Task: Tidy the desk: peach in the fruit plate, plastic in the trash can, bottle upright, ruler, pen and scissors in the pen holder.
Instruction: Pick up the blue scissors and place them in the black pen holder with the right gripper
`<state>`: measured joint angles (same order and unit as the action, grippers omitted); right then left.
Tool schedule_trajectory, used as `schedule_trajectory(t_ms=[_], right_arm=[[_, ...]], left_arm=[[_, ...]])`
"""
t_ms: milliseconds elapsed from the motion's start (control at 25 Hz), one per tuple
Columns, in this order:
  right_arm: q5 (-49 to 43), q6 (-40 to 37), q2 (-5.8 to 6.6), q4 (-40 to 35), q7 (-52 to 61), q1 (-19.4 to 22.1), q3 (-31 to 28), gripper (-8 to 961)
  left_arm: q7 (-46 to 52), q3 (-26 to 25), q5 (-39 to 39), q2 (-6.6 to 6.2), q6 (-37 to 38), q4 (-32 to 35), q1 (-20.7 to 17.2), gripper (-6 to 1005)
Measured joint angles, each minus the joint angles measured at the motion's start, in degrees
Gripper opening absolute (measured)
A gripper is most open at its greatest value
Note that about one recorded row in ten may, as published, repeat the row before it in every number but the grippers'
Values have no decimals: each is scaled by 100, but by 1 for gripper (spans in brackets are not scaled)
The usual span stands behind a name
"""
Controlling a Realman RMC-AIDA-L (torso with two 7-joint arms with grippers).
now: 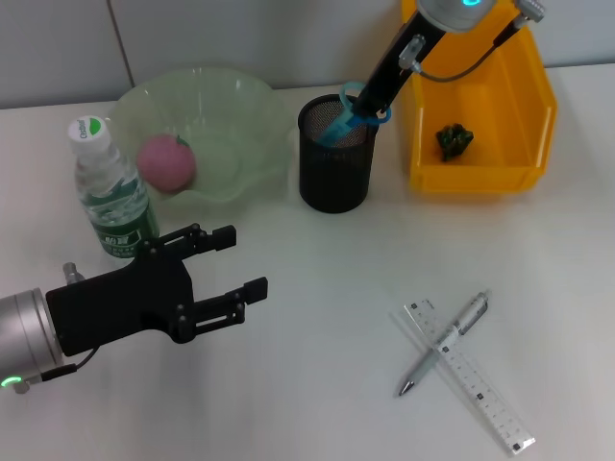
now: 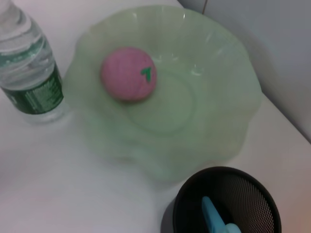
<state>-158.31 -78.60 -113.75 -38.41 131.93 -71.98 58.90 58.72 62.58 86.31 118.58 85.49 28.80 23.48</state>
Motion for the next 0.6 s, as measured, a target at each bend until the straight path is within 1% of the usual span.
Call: schedule_trajectory(t_ms=[120, 320, 600], right_arm=[[-125, 116, -71, 87, 18, -18, 3, 75], [-217, 236, -133, 99, 124, 4, 6, 76], [-222, 410, -147, 100, 171, 43, 7, 76]], left_arm=[[5, 0, 0, 0, 4, 1, -1, 759], [25, 1, 0, -3, 14, 3, -2, 759], [56, 0, 0, -10, 25, 3, -1, 758]])
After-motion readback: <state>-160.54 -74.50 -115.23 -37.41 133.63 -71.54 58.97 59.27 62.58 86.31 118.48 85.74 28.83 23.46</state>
